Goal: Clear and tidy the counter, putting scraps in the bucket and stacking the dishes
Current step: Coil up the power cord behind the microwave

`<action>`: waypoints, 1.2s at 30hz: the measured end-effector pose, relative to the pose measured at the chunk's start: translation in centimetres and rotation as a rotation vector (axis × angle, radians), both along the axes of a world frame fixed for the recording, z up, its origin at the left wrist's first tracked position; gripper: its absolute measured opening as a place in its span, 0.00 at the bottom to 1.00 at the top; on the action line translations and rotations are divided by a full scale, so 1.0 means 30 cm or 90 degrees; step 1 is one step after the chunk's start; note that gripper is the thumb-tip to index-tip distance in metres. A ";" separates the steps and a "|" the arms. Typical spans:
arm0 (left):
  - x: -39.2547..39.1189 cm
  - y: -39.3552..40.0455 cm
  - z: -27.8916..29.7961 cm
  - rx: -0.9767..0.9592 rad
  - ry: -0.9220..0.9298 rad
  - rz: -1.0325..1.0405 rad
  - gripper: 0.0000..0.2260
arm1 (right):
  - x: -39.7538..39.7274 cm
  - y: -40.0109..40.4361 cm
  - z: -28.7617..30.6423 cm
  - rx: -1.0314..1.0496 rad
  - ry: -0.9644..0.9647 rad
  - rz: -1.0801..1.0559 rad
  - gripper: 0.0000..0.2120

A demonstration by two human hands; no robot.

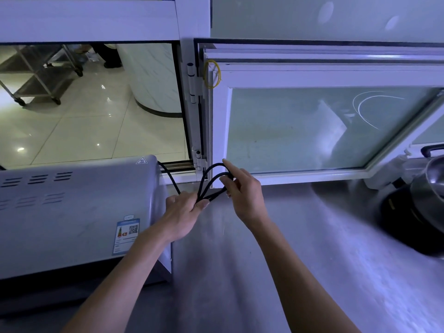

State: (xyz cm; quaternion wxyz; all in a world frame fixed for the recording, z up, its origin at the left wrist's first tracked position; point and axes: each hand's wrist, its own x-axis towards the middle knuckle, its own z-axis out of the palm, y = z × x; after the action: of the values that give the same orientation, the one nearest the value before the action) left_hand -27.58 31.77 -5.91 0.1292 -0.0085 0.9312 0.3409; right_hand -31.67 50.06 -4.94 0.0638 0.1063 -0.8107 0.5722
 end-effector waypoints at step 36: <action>0.016 0.023 -0.003 -0.100 0.080 -0.063 0.13 | 0.017 -0.011 -0.009 0.128 -0.110 -0.078 0.09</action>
State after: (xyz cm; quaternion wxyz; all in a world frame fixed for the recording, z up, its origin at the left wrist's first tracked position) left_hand -27.09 32.46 -6.01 0.0861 0.0489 0.9605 0.2601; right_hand -31.15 49.73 -5.20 0.0180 0.0128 -0.8714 0.4901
